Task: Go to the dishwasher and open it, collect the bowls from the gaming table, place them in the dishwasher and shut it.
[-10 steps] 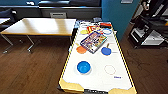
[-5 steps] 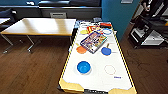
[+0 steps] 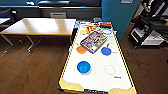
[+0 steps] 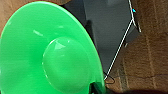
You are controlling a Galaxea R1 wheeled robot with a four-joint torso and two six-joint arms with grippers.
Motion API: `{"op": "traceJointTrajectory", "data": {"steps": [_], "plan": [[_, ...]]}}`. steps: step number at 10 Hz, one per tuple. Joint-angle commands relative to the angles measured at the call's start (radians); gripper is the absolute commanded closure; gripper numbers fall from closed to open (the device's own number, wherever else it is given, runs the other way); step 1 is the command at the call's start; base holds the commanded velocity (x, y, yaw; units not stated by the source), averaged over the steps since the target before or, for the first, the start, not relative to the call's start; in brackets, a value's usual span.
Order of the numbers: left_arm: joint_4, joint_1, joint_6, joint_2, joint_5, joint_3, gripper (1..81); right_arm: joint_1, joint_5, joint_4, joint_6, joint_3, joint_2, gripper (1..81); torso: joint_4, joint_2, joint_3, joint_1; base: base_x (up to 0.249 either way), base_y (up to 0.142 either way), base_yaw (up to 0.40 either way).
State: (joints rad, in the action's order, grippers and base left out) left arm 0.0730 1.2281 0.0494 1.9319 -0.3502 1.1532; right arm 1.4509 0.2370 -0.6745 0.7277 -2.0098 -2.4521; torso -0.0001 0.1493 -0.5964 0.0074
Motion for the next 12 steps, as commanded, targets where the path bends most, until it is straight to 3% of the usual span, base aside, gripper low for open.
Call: {"op": "traceJointTrajectory", "data": {"steps": [1, 4, 6, 9, 11, 12], "plan": [[-0.205, -0.212, 0.003, -0.187, 0.042, -0.2, 1.0, 0.009, -0.042, -0.047, -0.004, -0.065, -0.041, 81.1, 0.0, 0.0, 0.0, 0.0, 0.0, 0.0, 0.0], [-0.381, -0.382, 0.003, -0.234, 0.114, -0.239, 1.0, 0.001, -0.062, -0.045, -0.002, -0.117, -0.104, 81.1, 0.0, 0.0, 0.0, 0.0, 0.0, 0.0, 0.0], [-0.392, -0.448, 0.003, -0.232, 0.198, -0.244, 1.0, 0.006, -0.051, -0.045, -0.004, -0.122, -0.026, 81.1, 0.0, 0.0, 0.0, 0.0, 0.0, 0.0, 0.0], [-0.387, -0.46, 0.0, -0.204, 0.217, -0.228, 1.0, 0.015, -0.044, -0.045, 0.004, -0.064, 0.129, 81.1, 0.0, 0.0, 0.0, 0.0, 0.0, 0.0, 0.0], [-0.392, -0.494, 0.001, -0.189, 0.238, -0.214, 1.0, 0.012, -0.045, -0.043, -0.002, -0.039, 0.157, 81.1, 0.0, 0.0, 0.0, 0.0, 0.0, 0.0, 0.0], [-0.418, -0.549, 0.003, -0.172, 0.244, -0.198, 1.0, 0.007, -0.053, -0.046, -0.004, -0.046, 0.137, 81.1, 0.0, 0.0, 0.0, 0.0, 0.0, 0.0, 0.0]]}}
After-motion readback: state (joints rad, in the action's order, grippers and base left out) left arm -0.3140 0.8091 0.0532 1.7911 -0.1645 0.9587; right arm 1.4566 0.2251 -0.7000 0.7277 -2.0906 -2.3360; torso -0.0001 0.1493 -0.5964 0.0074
